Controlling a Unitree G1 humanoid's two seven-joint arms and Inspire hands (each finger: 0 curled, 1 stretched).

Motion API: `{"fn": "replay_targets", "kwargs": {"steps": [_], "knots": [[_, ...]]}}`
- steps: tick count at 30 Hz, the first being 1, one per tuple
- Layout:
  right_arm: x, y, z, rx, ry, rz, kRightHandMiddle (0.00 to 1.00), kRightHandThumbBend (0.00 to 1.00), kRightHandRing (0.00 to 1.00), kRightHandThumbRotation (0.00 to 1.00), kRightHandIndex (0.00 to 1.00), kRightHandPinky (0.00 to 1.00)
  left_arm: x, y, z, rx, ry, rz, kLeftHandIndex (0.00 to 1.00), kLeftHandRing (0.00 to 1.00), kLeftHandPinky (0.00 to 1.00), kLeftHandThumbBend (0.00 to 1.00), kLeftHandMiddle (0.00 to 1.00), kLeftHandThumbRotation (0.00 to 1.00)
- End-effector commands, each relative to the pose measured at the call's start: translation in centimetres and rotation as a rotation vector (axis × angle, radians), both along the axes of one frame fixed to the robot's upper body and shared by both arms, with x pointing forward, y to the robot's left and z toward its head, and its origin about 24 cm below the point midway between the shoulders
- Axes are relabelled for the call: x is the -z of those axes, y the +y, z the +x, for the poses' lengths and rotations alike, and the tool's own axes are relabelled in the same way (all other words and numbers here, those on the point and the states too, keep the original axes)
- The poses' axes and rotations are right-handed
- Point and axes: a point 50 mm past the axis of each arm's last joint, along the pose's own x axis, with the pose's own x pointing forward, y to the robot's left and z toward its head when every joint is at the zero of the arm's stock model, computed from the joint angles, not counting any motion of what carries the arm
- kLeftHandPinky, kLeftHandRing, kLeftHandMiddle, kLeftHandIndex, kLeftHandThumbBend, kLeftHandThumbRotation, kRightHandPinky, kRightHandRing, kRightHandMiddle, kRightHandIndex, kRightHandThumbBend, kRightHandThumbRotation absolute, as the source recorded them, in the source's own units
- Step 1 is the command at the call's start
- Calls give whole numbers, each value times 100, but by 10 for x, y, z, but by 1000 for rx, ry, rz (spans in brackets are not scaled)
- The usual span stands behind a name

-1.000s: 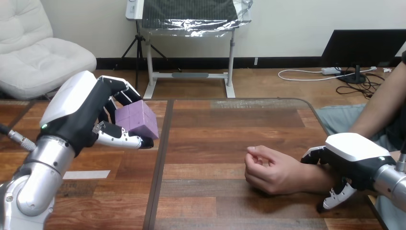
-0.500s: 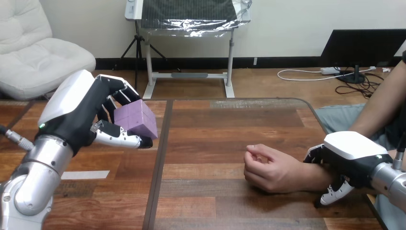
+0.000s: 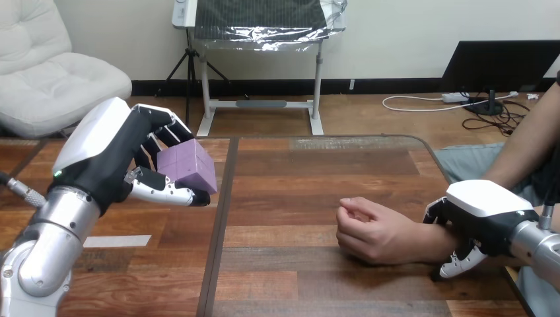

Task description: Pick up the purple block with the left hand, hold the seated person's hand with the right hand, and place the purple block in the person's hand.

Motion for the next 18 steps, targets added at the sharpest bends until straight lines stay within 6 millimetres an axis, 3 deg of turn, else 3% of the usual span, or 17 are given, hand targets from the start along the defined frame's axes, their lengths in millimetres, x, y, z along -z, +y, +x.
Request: {"fn": "replay_targets", "kwargs": {"steps": [1, 10, 18], "knots": [[21, 15, -2, -4, 74, 28, 56, 76, 49, 18, 59, 39, -20, -1, 1, 12, -89, 2, 46, 40, 33, 67, 45, 0], [24, 17, -1, 10, 90, 43, 43, 80, 33, 16, 53, 25, -20, -1, 1, 5, -86, 2, 46, 39, 32, 67, 45, 0], [27, 19, -1, 11, 90, 62, 38, 82, 27, 14, 50, 19, -21, -1, 1, 5, -86, 12, 46, 40, 32, 67, 45, 0]]}}
